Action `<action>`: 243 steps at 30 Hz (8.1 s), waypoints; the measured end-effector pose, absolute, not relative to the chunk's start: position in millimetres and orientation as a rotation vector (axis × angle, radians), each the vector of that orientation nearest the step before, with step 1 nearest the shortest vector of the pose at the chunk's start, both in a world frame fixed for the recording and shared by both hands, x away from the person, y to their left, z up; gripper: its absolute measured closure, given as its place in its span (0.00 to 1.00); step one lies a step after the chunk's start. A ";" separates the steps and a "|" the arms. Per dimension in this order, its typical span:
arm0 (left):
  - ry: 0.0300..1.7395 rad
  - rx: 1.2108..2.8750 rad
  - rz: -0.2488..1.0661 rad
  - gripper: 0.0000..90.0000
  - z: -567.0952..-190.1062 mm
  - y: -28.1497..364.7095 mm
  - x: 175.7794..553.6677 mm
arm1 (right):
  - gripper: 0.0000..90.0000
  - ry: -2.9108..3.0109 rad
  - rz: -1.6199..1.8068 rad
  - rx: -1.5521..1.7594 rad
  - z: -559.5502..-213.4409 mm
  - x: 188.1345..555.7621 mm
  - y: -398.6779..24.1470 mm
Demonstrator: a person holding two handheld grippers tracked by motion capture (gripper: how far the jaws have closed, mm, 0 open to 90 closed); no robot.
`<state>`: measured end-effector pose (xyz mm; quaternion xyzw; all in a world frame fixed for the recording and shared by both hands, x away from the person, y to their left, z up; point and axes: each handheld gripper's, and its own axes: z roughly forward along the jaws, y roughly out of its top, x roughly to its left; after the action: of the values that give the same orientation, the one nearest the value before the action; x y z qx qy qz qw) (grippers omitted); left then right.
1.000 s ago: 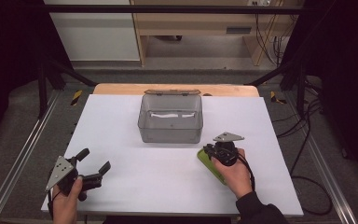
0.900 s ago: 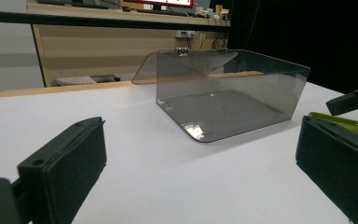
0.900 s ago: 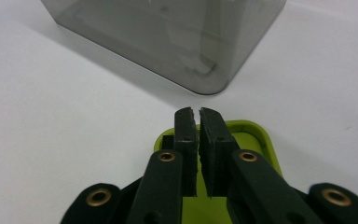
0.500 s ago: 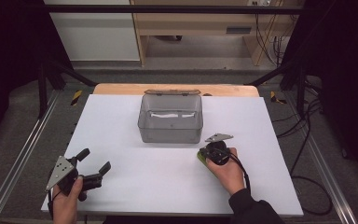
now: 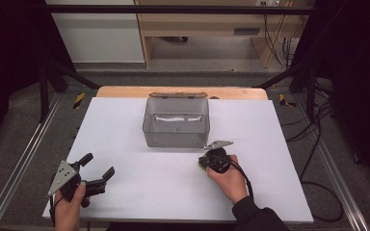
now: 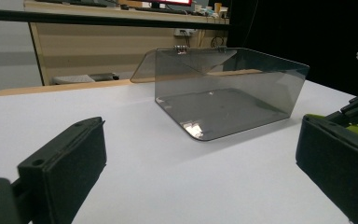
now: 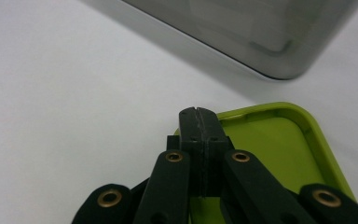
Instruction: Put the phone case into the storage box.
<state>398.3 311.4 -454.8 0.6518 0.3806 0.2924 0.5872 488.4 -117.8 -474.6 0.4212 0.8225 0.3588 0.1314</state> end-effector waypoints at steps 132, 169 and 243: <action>0.877 1.552 0.708 0.01 -454.7 307.5 397.4 | 1.00 2.109 1.355 1.163 -464.8 424.1 -162.6; 0.855 1.602 0.632 0.02 -456.0 299.2 398.8 | 0.97 2.100 1.336 1.194 -474.1 413.5 -175.2; 0.514 2.234 0.289 0.08 -459.7 107.0 482.5 | 0.06 1.907 1.394 1.206 -469.1 406.1 -187.2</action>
<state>482.5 107.0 -459.7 0.8847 0.2033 0.1145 0.4035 406.1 -187.2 -469.1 0.4411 0.6976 0.5099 0.2425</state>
